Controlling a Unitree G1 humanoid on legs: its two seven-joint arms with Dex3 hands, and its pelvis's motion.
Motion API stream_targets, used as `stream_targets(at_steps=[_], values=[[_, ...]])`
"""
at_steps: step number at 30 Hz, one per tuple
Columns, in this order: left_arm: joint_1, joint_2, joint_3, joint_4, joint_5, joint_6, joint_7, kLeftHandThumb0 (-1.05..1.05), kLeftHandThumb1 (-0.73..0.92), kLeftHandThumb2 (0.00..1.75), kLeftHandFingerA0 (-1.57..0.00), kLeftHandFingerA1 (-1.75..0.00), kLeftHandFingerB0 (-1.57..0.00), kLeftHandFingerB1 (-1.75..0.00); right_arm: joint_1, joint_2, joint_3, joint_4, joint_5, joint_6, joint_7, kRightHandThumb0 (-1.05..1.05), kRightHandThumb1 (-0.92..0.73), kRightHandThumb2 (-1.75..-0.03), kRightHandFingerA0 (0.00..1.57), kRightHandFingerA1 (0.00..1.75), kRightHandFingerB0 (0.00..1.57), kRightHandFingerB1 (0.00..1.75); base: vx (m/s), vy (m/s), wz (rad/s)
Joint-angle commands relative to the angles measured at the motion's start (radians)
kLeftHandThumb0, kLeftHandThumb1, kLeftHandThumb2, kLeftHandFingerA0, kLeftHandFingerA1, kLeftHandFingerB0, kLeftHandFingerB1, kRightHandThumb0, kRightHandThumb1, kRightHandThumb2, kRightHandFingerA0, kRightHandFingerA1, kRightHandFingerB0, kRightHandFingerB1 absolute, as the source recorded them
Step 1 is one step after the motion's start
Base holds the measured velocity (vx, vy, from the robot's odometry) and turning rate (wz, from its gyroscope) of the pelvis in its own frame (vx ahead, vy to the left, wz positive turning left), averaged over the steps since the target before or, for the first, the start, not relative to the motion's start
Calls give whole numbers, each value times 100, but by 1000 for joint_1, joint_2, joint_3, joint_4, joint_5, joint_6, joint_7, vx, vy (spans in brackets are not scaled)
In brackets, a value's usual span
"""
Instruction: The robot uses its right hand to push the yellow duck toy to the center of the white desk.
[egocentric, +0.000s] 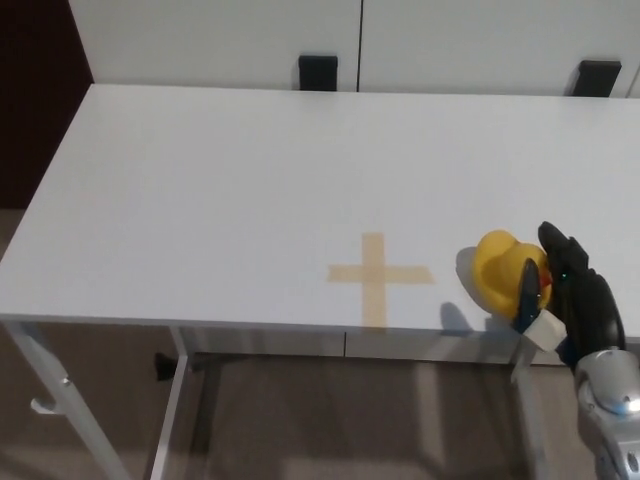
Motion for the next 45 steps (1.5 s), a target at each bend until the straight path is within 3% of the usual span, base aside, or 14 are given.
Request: stream_targets(at_steps=[1, 5, 6, 14, 15, 16, 19, 22, 23, 29, 30, 32, 33, 45], values=[[3, -5, -10, 4, 9, -56, 4, 33, -33, 175, -119, -114, -122, -106, -21, 23, 19, -8, -9, 68, 1, -84, -92, -85, 0, 1, 2, 22, 0, 0, 0], [-4, -8, -13, 4, 5, -49, 5, 27, -31, 175, -121, -112, -123, -106, -33, 38, 37, -10, -18, 76, 1, -81, -92, -78, 0, 10, 0, 25, 0, 0, 0], [-7, -9, -15, 5, 7, -48, 5, 28, -31, 175, -118, -113, -121, -107, -37, 46, 53, -12, -26, 81, 5, -94, -88, -123, 0, 13, 8, 8, 0, 0, 0], [-8, -9, -19, 7, 9, -55, 6, 26, -33, 175, -119, -113, -121, -109, -47, 60, 105, -3, -53, 70, 21, -81, -75, -120, 1, 28, 5, 22, 0, 0, 0], [-8, -8, -22, 7, 12, -60, 7, 21, -37, 175, -122, -112, -125, -107, -50, 61, 111, -7, -54, 73, 20, -90, -92, -81, 0, 33, 0, 28, 0, 0, 0], [-8, -8, -22, 9, 12, -61, 8, 22, -34, 175, -123, -112, -125, -108, -54, 64, 116, -11, -55, 72, 22, -80, -75, -120, 0, 29, 4, 23, 0, 0, 0], [-15, -7, -21, 6, 8, -47, 5, 23, -37, 175, -121, -114, -124, -106, -59, 75, 124, -17, -52, 72, 25, -85, -77, -122, 0, 26, 7, 18, 0, 0, 0], [-16, -6, -20, 4, 6, -44, 1, 25, -39, 175, -122, -114, -125, -107, -58, 81, 127, -13, -49, 62, 28, -91, -76, -106, 0, 28, 0, 21, 0, 0, 0], [-15, -6, -20, 4, 6, -47, 2, 24, -39, 175, -122, -115, -126, -107, -56, 85, 131, -13, -50, 61, 27, -82, -77, -120, 0, 25, 0, 21, 0, 0, 0], [-14, -9, -28, 1, 12, -49, 6, 30, -35, 175, -122, -114, -126, -105, -41, 105, 139, -31, -49, 81, 29, -90, -82, -123, 0, 19, 3, 13, 0, 0, 0], [-14, -10, -28, 2, 12, -50, 7, 29, -34, 175, -122, -113, -124, -106, -39, 110, 142, -31, -52, 84, 26, -90, -92, -80, 0, 15, 0, 21, 0, 0, 0], [-13, -12, -29, 3, 12, -50, 8, 29, -34, 175, -122, -113, -124, -106, -37, 117, 146, -32, -55, 89, 21, -90, -92, -80, 0, 15, 0, 21, 0, 0, 0], [-13, -14, -29, 5, 11, -49, 9, 30, -28, 175, -120, -113, -125, -108, -38, 131, 152, -26, -62, 95, 7, -105, -89, -129, 0, 16, 0, 0, 0, 0, 0], [-15, -23, -32, 10, 10, -53, 8, 20, -37, 175, -126, -112, -131, -106, -47, 167, 160, -32, -72, 137, -2, -105, -91, -127, 0, 16, 0, 2, 0, 0, 0]])
